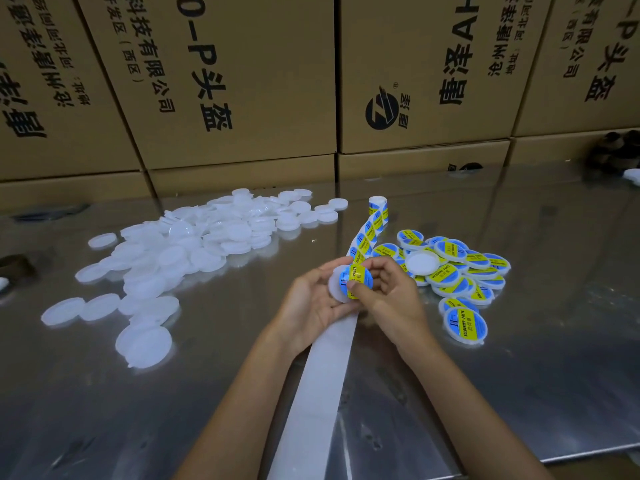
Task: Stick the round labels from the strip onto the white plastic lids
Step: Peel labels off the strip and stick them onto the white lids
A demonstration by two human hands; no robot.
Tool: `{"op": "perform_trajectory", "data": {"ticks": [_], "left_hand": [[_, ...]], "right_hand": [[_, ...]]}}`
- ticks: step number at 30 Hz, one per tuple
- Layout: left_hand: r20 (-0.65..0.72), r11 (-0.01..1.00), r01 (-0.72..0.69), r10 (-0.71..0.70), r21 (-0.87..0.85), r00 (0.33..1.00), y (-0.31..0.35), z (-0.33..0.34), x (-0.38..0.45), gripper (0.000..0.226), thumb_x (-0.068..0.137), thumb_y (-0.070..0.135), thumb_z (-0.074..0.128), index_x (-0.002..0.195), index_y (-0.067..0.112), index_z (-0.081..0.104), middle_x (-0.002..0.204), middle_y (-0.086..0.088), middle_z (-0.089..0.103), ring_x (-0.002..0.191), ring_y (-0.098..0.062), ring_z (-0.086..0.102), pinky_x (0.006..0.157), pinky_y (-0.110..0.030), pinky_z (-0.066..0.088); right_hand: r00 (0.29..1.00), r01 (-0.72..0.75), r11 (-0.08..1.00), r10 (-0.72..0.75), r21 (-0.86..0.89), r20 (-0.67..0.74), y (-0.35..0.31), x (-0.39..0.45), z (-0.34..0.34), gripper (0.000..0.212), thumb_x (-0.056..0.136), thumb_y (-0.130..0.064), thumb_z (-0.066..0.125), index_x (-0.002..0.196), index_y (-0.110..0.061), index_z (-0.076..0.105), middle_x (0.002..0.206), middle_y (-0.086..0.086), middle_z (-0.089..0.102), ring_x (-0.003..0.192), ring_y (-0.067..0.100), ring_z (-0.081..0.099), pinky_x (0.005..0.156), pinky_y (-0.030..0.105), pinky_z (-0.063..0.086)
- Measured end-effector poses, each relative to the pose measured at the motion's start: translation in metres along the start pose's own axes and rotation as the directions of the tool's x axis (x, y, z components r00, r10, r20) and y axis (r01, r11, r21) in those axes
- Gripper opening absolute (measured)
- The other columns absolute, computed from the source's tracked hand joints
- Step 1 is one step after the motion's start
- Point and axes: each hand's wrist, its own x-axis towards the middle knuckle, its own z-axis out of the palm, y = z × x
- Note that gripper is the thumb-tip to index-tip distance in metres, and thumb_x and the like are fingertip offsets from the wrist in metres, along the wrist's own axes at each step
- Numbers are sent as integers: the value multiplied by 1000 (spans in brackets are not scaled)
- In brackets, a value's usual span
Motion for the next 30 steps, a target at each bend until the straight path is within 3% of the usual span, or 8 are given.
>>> {"op": "perform_trajectory", "data": {"ticks": [6, 12, 15, 19, 24, 27, 30], "left_hand": [[40, 1000, 2, -3, 11, 999, -2, 6, -3, 41, 101, 10, 36, 136, 1, 56, 132, -23, 63, 116, -35, 63, 95, -43, 55], [36, 999, -5, 4, 38, 999, -3, 7, -4, 40, 101, 11, 37, 136, 3, 56, 129, -19, 66, 114, -33, 65, 97, -42, 54], [21, 999, -16, 15, 43, 1000, -4, 7, -4, 40, 102, 12, 38, 137, 3, 55, 127, -21, 67, 110, -34, 67, 97, -43, 53], [14, 998, -36, 37, -52, 999, -2, 8, -6, 48, 90, 13, 51, 136, 1, 54, 127, -25, 65, 119, -44, 62, 101, -46, 51], [57, 994, -29, 35, -104, 998, -3, 14, -9, 57, 84, 14, 54, 138, -3, 52, 130, -26, 63, 119, -39, 61, 93, -43, 58], [83, 995, -18, 26, -99, 996, -5, 16, -9, 59, 82, 13, 53, 138, -5, 51, 129, -27, 64, 117, -39, 63, 87, -41, 60], [114, 997, -1, 10, -78, 993, -6, 15, -9, 55, 82, 14, 54, 134, -3, 55, 132, -29, 60, 125, -43, 58, 97, -45, 55]], "right_hand": [[998, 64, 993, -62, -98, 20, 1, -2, 2, 29, 81, 8, 69, 89, -18, 59, 86, -2, 65, 73, 10, 60, 64, 13, 47], [996, 84, 982, -84, -169, 5, 7, -1, 1, 24, 81, 2, 72, 90, -17, 60, 83, -9, 64, 65, -2, 56, 61, 11, 43], [988, 134, 942, -150, -309, -28, 11, -2, 1, 26, 78, -8, 77, 92, -22, 61, 91, -13, 62, 72, -1, 54, 63, 12, 43], [979, 115, 905, -174, -410, -109, 13, 0, -5, 52, 69, -32, 86, 110, -31, 53, 101, -17, 48, 85, -1, 51, 68, 8, 41], [984, 95, 895, -151, -435, -97, 12, -2, -2, 59, 59, -65, 78, 96, -28, 51, 97, -16, 51, 86, 2, 54, 70, 22, 48], [975, 124, 876, -194, -466, -105, 13, -1, -3, 48, 66, -61, 78, 82, -28, 47, 84, -15, 48, 76, 6, 49, 66, 25, 43], [965, 160, 875, -237, -457, -115, 14, 0, -6, 42, 77, -48, 78, 74, -23, 44, 73, -12, 45, 68, 9, 44, 62, 26, 40]]}}
